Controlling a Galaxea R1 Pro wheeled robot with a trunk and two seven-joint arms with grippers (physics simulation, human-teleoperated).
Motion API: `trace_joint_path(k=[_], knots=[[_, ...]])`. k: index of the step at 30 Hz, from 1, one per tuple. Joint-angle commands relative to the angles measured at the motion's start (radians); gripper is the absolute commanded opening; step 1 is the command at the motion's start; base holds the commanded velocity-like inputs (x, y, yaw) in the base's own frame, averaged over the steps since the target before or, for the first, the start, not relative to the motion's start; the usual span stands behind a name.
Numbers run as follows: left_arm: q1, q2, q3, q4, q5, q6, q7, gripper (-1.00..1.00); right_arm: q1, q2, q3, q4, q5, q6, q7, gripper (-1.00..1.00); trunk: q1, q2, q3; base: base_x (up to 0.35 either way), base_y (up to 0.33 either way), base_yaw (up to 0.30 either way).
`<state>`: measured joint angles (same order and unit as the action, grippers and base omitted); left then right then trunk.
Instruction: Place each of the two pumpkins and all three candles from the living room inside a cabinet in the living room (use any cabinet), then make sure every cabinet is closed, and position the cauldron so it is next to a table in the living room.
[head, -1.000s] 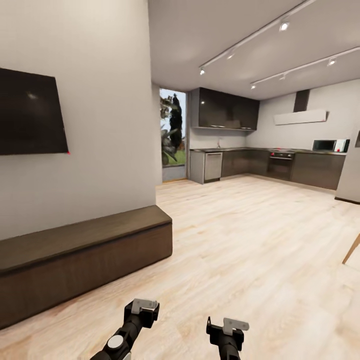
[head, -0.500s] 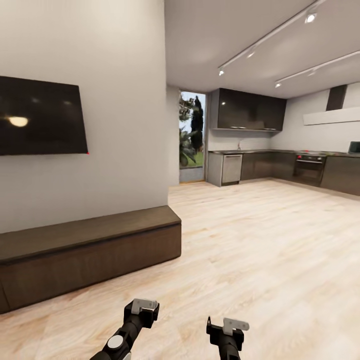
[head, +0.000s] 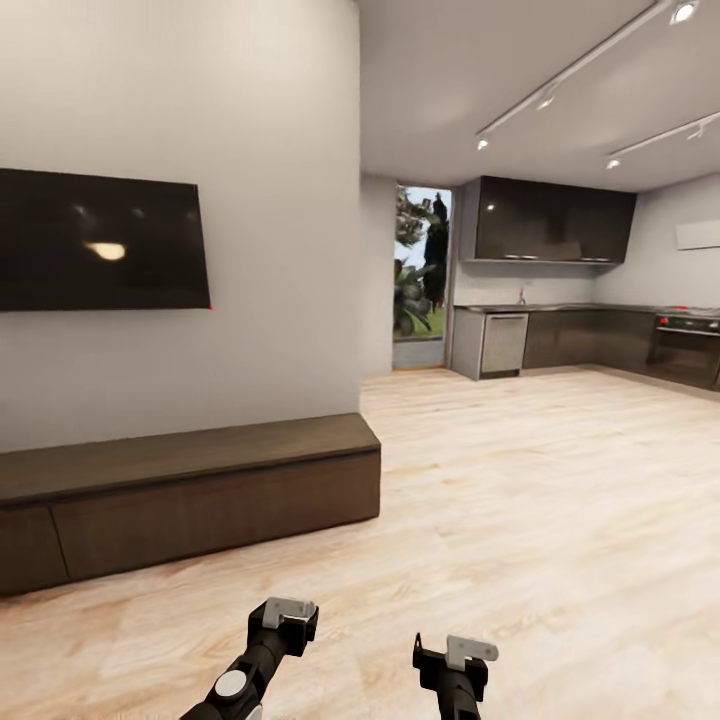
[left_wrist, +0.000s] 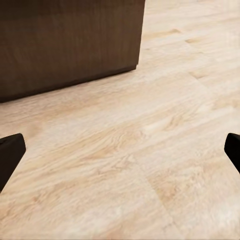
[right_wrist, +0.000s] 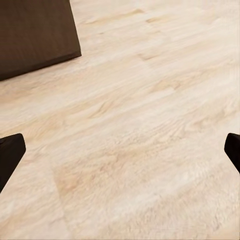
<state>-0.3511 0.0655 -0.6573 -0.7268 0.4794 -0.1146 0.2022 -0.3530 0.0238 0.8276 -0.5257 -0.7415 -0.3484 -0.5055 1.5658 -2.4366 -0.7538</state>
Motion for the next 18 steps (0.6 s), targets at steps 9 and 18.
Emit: trace_joint_path(k=[9, 18], knots=[[-0.002, 0.002, -0.008, 0.000, 0.010, -0.005, 0.009, 1.00, -0.001, -0.001, 0.008, 0.000, -0.009, -0.006, -0.004, 1.00, 0.000, -0.001, 0.005, 0.000, -0.284, 0.275], [-0.002, 0.002, -0.008, 0.000, 0.010, -0.005, 0.008, 1.00, -0.001, -0.001, 0.010, 0.000, -0.009, -0.006, -0.004, 1.00, 0.000, -0.001, 0.012, 0.000, -0.253, 0.273]])
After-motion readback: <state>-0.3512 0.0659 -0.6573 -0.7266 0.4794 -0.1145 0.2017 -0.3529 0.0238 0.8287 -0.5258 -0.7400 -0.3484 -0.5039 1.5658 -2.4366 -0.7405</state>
